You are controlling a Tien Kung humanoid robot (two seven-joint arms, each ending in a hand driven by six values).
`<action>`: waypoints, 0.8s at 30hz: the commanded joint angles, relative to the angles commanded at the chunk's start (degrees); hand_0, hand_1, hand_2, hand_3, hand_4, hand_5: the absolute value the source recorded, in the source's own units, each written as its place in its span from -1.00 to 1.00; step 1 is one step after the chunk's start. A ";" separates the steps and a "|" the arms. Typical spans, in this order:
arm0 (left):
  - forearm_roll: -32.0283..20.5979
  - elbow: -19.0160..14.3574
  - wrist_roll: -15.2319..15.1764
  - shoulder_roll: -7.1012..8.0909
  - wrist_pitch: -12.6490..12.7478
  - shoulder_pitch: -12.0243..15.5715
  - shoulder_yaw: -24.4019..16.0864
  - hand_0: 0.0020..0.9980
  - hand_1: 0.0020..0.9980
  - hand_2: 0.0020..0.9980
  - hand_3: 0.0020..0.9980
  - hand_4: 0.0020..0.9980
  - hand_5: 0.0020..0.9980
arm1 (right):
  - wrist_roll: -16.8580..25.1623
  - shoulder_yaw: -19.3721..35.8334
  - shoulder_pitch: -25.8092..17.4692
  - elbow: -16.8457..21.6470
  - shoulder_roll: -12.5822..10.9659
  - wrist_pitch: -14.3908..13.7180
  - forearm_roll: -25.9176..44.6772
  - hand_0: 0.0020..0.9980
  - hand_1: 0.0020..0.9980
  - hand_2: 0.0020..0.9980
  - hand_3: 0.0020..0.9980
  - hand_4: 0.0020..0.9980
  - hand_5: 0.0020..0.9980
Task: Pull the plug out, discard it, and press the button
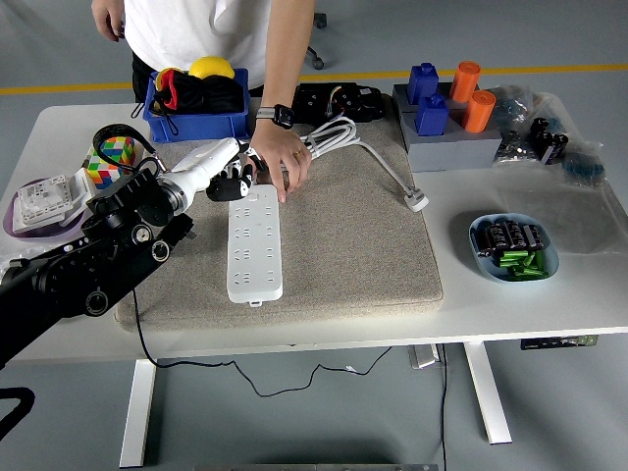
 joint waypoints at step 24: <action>1.68 -7.32 -4.74 1.57 2.29 18.70 -26.19 0.74 0.75 0.66 0.65 0.33 0.20 | -0.03 0.69 -0.20 0.04 0.27 0.08 -0.47 0.49 0.35 0.35 0.27 0.32 0.05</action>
